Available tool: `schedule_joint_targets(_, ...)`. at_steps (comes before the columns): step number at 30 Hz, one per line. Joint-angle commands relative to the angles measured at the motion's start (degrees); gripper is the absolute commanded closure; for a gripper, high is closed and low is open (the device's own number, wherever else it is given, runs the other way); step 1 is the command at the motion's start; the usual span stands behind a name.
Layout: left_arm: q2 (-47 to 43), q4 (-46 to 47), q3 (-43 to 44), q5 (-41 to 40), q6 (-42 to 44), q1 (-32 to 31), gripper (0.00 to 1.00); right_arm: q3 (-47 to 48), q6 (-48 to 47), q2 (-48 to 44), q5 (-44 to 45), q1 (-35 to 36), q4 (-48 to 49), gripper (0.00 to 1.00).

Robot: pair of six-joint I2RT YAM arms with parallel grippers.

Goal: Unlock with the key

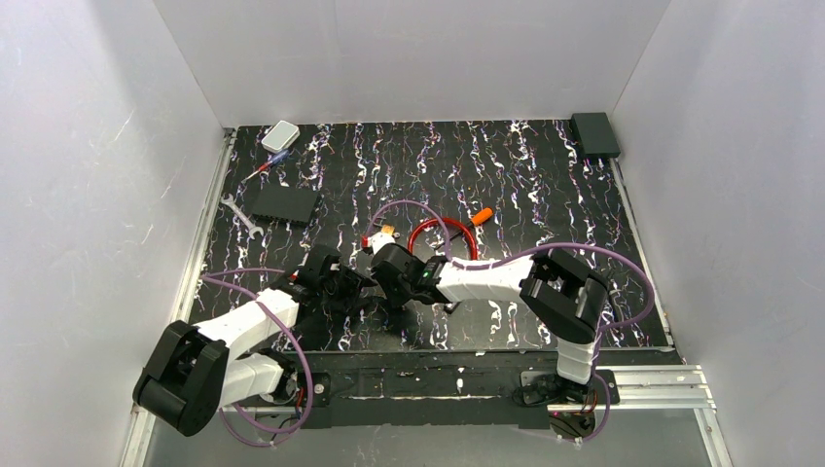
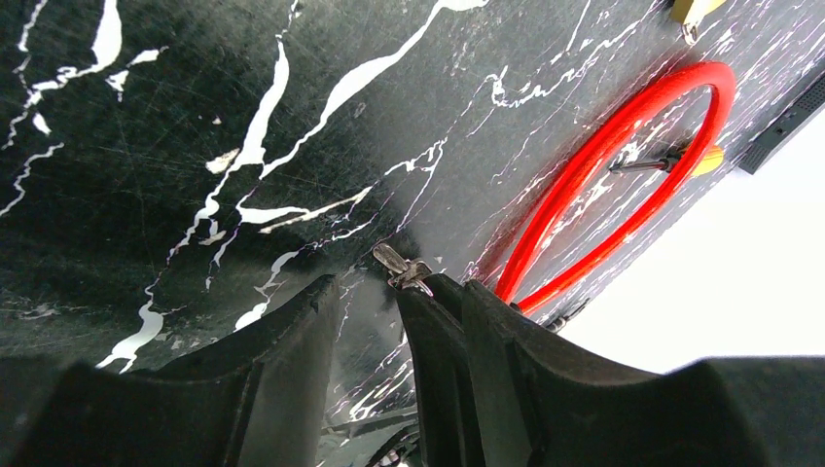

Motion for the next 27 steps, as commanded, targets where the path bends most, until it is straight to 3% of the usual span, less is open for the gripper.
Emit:
schedule_joint_targets(1,0.08,-1.08,-0.31,-1.5,1.05,-0.19,0.53,1.68,-0.79,0.5,-0.01,-0.1,-0.27,0.77)
schedule_joint_targets(5,0.64,-0.79,0.11,-1.41,1.15,-0.22,0.53,1.22,-0.8,0.78,-0.01,-0.1,-0.14,0.84)
schedule_joint_targets(9,2.01,-0.13,0.41,-0.69,1.35,-0.21,0.53,1.33,-0.94,0.93,0.01,-0.1,-0.26,0.99)
schedule_joint_targets(27,3.4,5.32,-1.6,2.28,-0.66,-0.29,0.52,-1.63,6.03,-6.49,-1.47,-0.77,5.89,0.99)
